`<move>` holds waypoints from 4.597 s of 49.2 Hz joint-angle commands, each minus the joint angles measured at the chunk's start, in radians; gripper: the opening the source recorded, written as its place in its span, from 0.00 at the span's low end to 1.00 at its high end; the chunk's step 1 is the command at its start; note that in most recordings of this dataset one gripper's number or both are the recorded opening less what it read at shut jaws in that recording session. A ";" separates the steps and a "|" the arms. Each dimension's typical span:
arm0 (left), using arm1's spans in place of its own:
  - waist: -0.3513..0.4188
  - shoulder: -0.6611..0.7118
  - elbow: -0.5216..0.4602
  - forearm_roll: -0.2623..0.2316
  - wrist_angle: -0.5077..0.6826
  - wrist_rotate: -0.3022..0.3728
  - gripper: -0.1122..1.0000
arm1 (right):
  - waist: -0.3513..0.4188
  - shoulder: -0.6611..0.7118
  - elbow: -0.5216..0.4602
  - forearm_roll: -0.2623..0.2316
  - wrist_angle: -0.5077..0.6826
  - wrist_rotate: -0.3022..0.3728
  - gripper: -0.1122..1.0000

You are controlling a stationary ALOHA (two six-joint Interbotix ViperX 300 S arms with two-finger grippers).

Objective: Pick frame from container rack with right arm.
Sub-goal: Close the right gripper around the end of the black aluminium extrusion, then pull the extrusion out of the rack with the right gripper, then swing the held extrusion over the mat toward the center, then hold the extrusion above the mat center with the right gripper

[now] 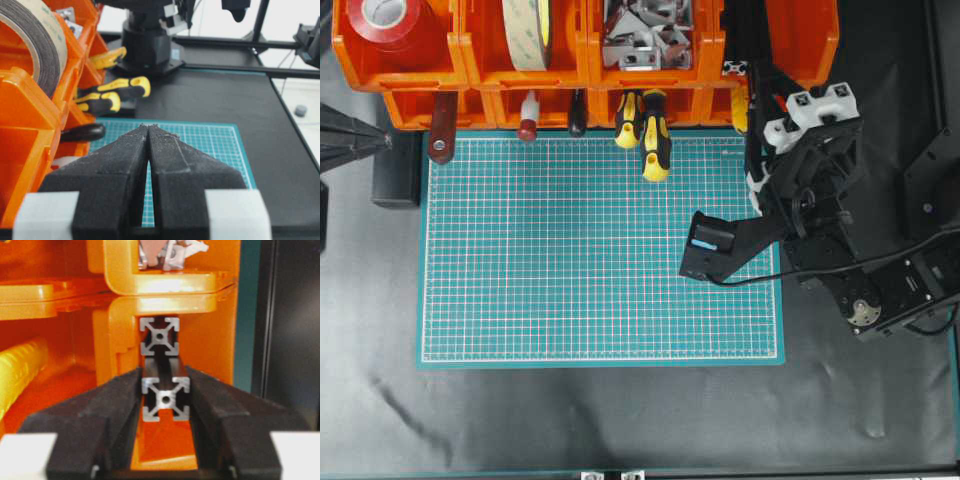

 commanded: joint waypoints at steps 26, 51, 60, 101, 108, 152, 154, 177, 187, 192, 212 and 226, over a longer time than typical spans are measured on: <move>0.002 0.003 -0.026 0.003 -0.009 -0.005 0.10 | 0.178 -0.017 -0.181 -0.009 0.265 -0.081 0.33; 0.003 -0.055 -0.040 0.003 -0.003 -0.005 0.10 | 0.425 0.044 -0.334 -0.124 0.204 -0.078 0.33; -0.002 -0.075 -0.046 0.003 -0.003 -0.006 0.10 | 0.463 0.123 -0.443 -0.106 0.110 -0.078 0.33; -0.018 -0.075 -0.046 0.003 0.002 -0.097 0.10 | 0.331 0.242 -0.232 0.130 -0.405 -0.063 0.33; -0.034 -0.074 -0.048 0.003 0.002 -0.103 0.10 | 0.258 0.247 -0.222 0.130 -0.511 -0.049 0.33; -0.046 -0.069 -0.044 0.003 0.009 -0.103 0.10 | 0.025 0.249 -0.169 0.166 -0.890 0.233 0.33; -0.044 -0.067 -0.044 0.003 0.009 -0.101 0.10 | 0.023 0.242 -0.161 0.160 -0.893 0.262 0.33; -0.043 -0.067 -0.041 0.003 0.028 -0.101 0.10 | -0.005 0.242 -0.132 0.146 -0.891 0.310 0.33; -0.043 -0.067 -0.040 0.003 0.026 -0.101 0.10 | -0.026 0.249 -0.140 0.152 -0.920 0.311 0.33; -0.044 -0.069 -0.038 0.003 0.028 -0.101 0.10 | -0.035 0.250 -0.141 0.156 -0.943 0.322 0.33; -0.043 -0.067 -0.035 0.003 0.028 -0.101 0.10 | -0.048 0.255 -0.100 0.156 -0.971 0.414 0.33; -0.044 -0.067 -0.035 0.005 0.028 -0.101 0.10 | -0.048 0.258 -0.100 0.160 -0.980 0.419 0.38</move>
